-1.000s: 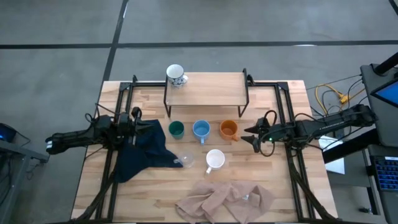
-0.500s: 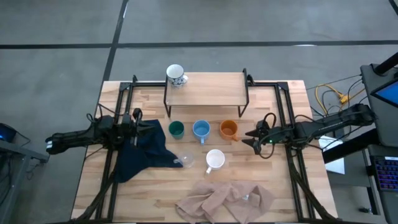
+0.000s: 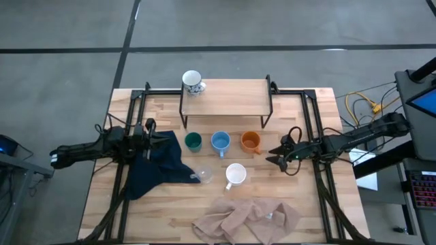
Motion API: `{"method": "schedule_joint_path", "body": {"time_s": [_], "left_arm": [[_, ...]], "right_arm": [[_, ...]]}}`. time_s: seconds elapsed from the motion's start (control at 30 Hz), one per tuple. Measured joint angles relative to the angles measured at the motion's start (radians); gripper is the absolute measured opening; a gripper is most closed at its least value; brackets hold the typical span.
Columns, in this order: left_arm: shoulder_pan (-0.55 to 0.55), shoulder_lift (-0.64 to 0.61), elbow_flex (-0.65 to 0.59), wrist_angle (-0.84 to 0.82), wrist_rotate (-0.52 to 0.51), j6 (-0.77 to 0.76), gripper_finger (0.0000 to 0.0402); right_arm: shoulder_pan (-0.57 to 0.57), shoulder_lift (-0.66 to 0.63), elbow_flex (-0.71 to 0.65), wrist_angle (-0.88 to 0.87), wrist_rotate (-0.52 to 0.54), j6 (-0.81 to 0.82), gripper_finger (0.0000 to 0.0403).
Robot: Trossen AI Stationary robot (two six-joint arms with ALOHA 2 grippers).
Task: Stack small to large cups/mugs on shelf
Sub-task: Put the orange mug on the shelf
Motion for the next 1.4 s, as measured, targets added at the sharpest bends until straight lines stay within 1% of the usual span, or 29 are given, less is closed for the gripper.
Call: {"method": "schedule_joint_path", "body": {"time_s": [0.13,0.3,0.5,0.67,0.8,0.93,1.13,1.27,1.4], "left_arm": [[0.0,0.0,0.0,0.0,0.0,0.0,0.0],[0.0,0.0,-0.001,-0.005,-0.006,0.0,0.0],[0.0,0.0,-0.001,-0.005,-0.009,0.001,0.0],[0.0,0.0,-0.003,-0.005,-0.01,0.004,0.0],[0.0,0.0,-0.014,0.004,-0.01,0.003,0.0],[0.0,0.0,-0.018,0.009,-0.01,0.002,0.0],[0.0,0.0,-0.018,0.014,-0.011,0.0,0.0],[0.0,0.001,-0.018,0.031,-0.011,0.0,0.0],[0.0,0.0,-0.018,0.031,-0.011,0.0,0.0]], "right_arm": [[0.051,-0.001,0.007,0.034,0.0,0.026,0.0244],[0.118,0.0,0.008,0.034,0.007,0.089,0.0244],[0.176,0.0,0.008,0.094,0.084,0.093,0.0244],[0.191,0.02,0.008,0.097,0.152,0.047,0.0244],[0.191,0.09,0.008,0.098,0.173,-0.006,0.0244],[0.191,0.201,0.008,0.106,0.219,-0.032,0.0244],[0.189,0.342,0.023,0.252,0.365,-0.056,0.0244],[0.189,0.392,0.067,0.262,0.377,-0.095,0.0244],[0.189,0.421,0.084,0.256,0.376,-0.099,0.0244]]}}
